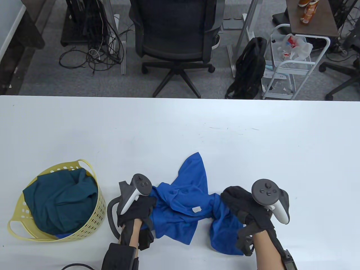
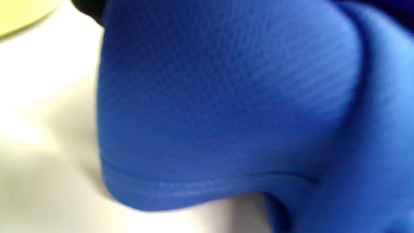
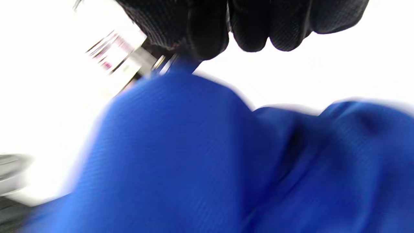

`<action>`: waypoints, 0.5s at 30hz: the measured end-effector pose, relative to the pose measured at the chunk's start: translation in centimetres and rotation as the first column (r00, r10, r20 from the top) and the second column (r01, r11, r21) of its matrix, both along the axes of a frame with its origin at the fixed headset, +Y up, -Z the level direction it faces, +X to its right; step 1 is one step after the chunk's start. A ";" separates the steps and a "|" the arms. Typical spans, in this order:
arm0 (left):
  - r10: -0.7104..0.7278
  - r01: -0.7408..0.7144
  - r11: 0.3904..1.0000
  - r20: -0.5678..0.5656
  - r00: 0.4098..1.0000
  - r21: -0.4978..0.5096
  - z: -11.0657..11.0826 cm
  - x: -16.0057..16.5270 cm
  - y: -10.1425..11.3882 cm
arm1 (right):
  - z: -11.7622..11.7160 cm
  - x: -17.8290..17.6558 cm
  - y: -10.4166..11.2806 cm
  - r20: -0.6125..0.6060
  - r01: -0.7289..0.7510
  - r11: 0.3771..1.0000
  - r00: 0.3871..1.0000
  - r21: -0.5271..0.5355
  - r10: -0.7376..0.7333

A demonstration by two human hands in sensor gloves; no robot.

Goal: Fold and stack clothes and towels from laundry basket

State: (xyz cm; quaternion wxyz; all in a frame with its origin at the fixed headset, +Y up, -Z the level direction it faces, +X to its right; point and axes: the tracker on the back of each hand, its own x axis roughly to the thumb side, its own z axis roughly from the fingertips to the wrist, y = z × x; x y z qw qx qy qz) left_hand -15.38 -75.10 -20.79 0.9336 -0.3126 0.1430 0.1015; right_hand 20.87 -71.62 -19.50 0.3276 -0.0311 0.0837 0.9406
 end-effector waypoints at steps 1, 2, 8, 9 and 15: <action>-0.033 0.033 0.999 -0.005 0.999 0.006 0.0 0.0 -0.1 | 0.1 0.1 0.1 0.050 -0.108 0.992 0.993 0.060 0.105; -0.053 0.053 0.999 -0.014 0.998 0.010 0.0 0.0 -0.2 | 0.4 -0.2 0.7 0.042 -0.223 0.969 0.975 0.108 0.220; -0.031 0.031 0.999 -0.018 0.999 -0.006 -0.1 -0.2 -0.2 | 3.4 -6.8 0.2 -0.485 -0.343 0.935 0.834 -0.084 0.263; -0.030 0.029 1.000 -0.019 0.999 -0.007 -0.1 -0.2 -0.3 | 4.0 -9.4 -1.6 -0.559 -0.520 0.853 0.720 -0.041 0.412; -0.017 0.017 1.000 -0.018 1.000 -0.022 0.0 -0.7 -0.5 | 1.9 -7.1 -0.6 -0.424 -0.491 0.869 0.776 0.056 0.466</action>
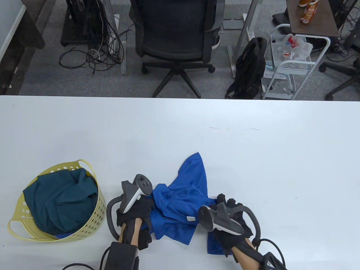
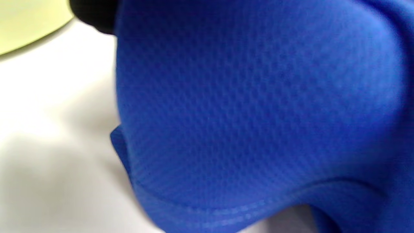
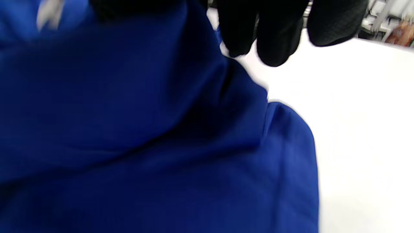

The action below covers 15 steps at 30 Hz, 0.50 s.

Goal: Fold and stack clothes and towels from laundry basket

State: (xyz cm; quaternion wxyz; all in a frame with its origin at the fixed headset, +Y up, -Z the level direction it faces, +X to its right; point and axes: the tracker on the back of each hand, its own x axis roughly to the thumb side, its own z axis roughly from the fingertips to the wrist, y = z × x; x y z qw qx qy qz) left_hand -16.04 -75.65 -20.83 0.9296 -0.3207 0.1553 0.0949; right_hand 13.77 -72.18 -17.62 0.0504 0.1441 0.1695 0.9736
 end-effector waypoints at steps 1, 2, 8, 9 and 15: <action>0.012 -0.012 1.000 0.007 1.000 -0.008 0.0 -0.1 -0.1 | -0.6 2.5 0.5 0.069 0.270 0.959 0.962 -0.091 -0.264; 0.044 -0.044 0.999 0.017 0.999 -0.021 0.0 0.0 -0.2 | -1.1 4.5 0.5 0.165 0.488 0.855 0.871 -0.177 -0.463; 0.092 -0.087 0.993 0.065 0.994 -0.075 -0.2 0.9 -0.8 | -2.2 9.1 -1.9 0.479 0.264 0.960 0.833 0.094 -0.276; 0.068 -0.063 0.996 0.069 0.995 -0.070 -0.2 0.8 -0.9 | -2.2 9.2 -1.8 0.491 0.177 0.975 0.843 0.135 -0.221; 0.102 -0.098 0.992 0.050 0.994 -0.079 -0.2 0.4 -1.1 | -1.4 7.8 -0.1 0.267 0.308 0.937 0.929 -0.165 -0.258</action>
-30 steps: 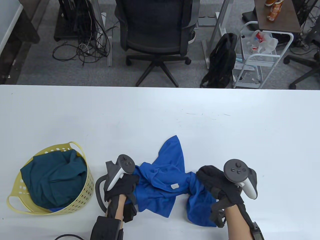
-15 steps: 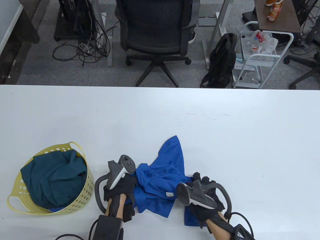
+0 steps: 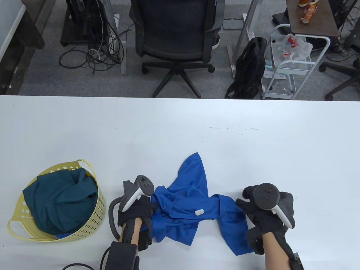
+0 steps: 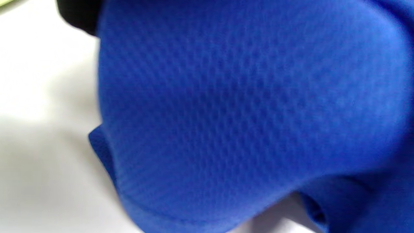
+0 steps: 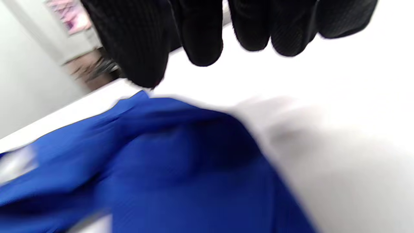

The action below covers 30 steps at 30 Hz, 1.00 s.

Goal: Fold and stack clothes and towels from laundry basket

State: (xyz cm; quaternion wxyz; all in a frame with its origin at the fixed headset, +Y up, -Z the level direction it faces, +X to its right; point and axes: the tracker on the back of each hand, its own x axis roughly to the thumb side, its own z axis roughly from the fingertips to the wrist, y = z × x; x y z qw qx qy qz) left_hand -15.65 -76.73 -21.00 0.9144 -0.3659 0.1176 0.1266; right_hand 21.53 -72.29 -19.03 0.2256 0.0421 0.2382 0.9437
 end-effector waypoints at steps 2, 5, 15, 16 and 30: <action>0.003 -0.003 1.000 -0.001 1.000 -0.003 0.0 0.0 -0.1 | 0.3 -1.4 -0.7 -0.031 -0.202 0.979 0.979 0.023 0.202; 0.016 -0.016 1.000 0.010 1.000 0.006 0.0 -0.1 0.2 | -0.3 -1.7 -1.8 -0.009 -0.352 0.934 0.935 0.059 0.353; 0.227 -0.276 0.933 0.216 0.950 0.232 0.5 0.5 4.3 | 0.3 5.7 -0.9 0.337 0.198 0.905 0.881 0.376 -0.333; 0.257 -0.314 0.922 0.250 0.934 0.225 0.5 0.9 4.3 | 0.3 5.8 -1.0 0.337 0.206 0.905 0.879 0.372 -0.339; -0.112 0.127 0.827 -0.060 0.992 0.548 1.1 1.5 4.7 | 0.2 5.8 -0.5 0.268 0.178 0.865 0.904 0.469 -0.332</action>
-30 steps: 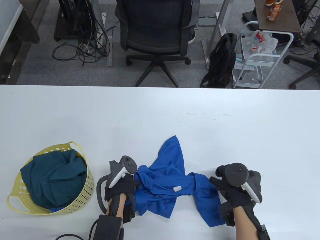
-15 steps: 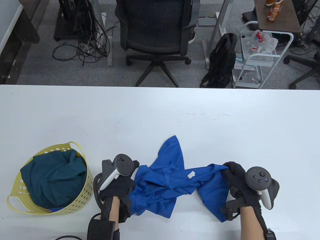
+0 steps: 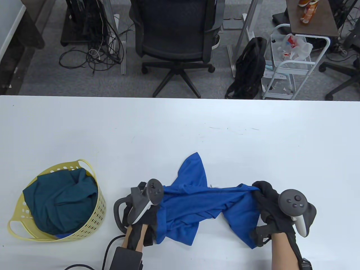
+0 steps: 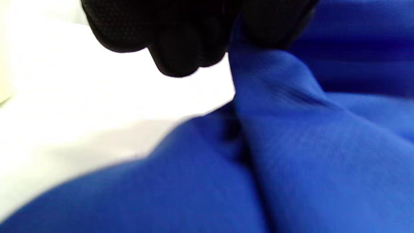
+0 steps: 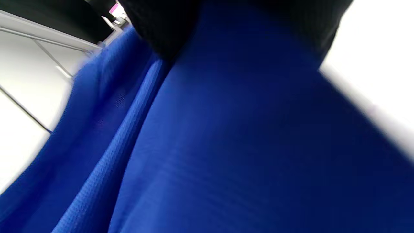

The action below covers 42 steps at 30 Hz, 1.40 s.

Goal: Fold and stack clothes and towels from laundry basket

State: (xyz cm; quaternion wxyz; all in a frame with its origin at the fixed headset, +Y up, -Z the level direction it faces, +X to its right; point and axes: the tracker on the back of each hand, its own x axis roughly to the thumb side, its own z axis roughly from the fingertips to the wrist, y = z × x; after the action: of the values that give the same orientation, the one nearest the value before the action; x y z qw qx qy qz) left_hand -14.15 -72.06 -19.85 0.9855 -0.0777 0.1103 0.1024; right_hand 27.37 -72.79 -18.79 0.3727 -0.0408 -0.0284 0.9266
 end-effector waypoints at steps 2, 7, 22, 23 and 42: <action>-0.006 0.006 1.000 -0.018 1.000 0.004 -0.1 -0.6 -0.3 | 0.1 -0.1 0.6 -0.028 -0.094 0.995 0.995 0.042 0.095; -0.176 0.178 0.983 -0.056 0.983 0.037 -0.2 -0.9 -0.7 | 0.3 0.5 0.9 -0.026 -0.262 0.965 0.965 -0.027 0.262; -0.253 0.242 0.967 0.210 0.944 0.077 -0.2 0.0 -0.4 | 0.9 1.9 1.4 0.256 -0.486 0.874 0.842 -0.023 0.475; -0.283 0.266 0.958 0.192 0.940 0.108 -0.1 0.2 -0.3 | 0.9 1.9 1.5 0.231 -0.493 0.870 0.844 -0.023 0.484; 0.333 -0.326 0.941 -0.079 0.940 0.090 -0.4 -1.7 0.9 | 0.1 2.2 1.4 0.130 -0.101 0.979 0.984 -0.175 0.125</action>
State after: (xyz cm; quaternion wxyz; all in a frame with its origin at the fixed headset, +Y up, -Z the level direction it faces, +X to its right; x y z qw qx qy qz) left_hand -15.88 -71.20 -20.21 0.9506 -0.0527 0.1374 0.2735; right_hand 29.60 -71.42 -18.72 0.3117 -0.1354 0.0215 0.9402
